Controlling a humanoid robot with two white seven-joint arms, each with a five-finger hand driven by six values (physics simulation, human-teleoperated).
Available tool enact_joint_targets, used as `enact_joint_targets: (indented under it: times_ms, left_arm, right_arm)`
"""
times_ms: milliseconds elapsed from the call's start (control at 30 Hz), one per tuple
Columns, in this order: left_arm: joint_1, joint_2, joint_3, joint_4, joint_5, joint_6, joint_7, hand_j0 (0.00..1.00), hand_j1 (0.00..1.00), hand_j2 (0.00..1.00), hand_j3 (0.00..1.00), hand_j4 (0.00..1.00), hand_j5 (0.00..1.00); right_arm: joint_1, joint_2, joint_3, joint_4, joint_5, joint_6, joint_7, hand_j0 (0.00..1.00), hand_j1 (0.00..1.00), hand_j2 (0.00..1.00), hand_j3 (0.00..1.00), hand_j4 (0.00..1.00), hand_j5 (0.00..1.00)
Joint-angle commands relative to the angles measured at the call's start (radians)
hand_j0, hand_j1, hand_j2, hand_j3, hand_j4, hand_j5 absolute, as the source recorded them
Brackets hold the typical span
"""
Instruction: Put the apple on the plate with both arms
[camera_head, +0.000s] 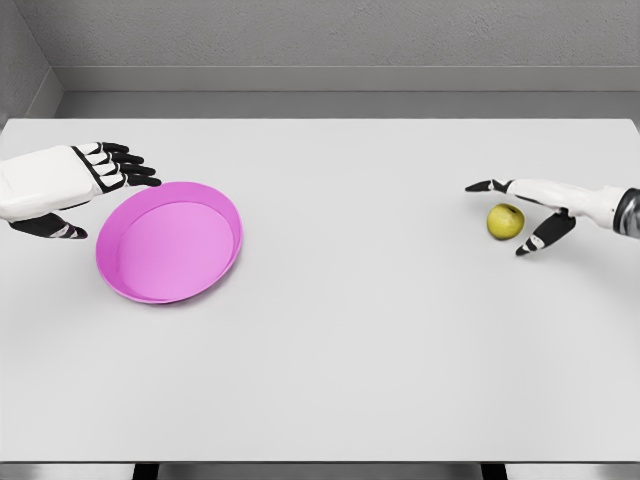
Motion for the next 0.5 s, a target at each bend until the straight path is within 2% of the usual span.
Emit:
enact_joint_targets:
  times_ms: [0,167,267,300,333,467]
  left_arm:
    - [0.0,0.001,0.001,0.0,0.006,0.001,0.001,1.0,1.0,1.0,1.0,1.0,1.0]
    - [0.0,0.001,0.001,0.0,0.006,0.001,0.001,1.0,1.0,1.0,1.0,1.0,1.0]
    - [0.0,0.001,0.001,0.0,0.006,0.001,0.001,1.0,1.0,1.0,1.0,1.0,1.0]
    - [0.0,0.001,0.001,0.0,0.006,0.001,0.001,1.0,1.0,1.0,1.0,1.0,1.0]
    - [0.0,0.001,0.001,0.0,0.006,0.001,0.001,1.0,1.0,1.0,1.0,1.0,1.0]
    - [0.0,0.001,0.001,0.0,0.006,0.001,0.001,1.0,1.0,1.0,1.0,1.0,1.0]
  right_arm:
    - [0.0,0.005,-0.001,0.003,0.003,0.004,0.0,1.0,1.0,1.0,1.0,1.0,1.0]
    - [0.0,0.006,-0.001,0.009,0.03,0.006,0.0,1.0,1.0,1.0,1.0,1.0,1.0]
    - [0.0,0.006,-0.001,0.009,0.029,0.004,0.0,0.88,0.88,0.88,0.88,0.88,0.88]
    - [-0.002,0.008,-0.001,0.009,0.029,0.004,0.0,0.83,0.83,0.83,0.83,0.83,0.83]
    - [-0.002,0.006,-0.003,0.009,0.027,0.003,0.0,0.73,0.73,0.73,0.73,0.73,0.73]
    - [-0.002,0.008,-0.003,0.009,0.027,0.001,0.0,0.73,0.73,0.73,0.73,0.73,0.73]
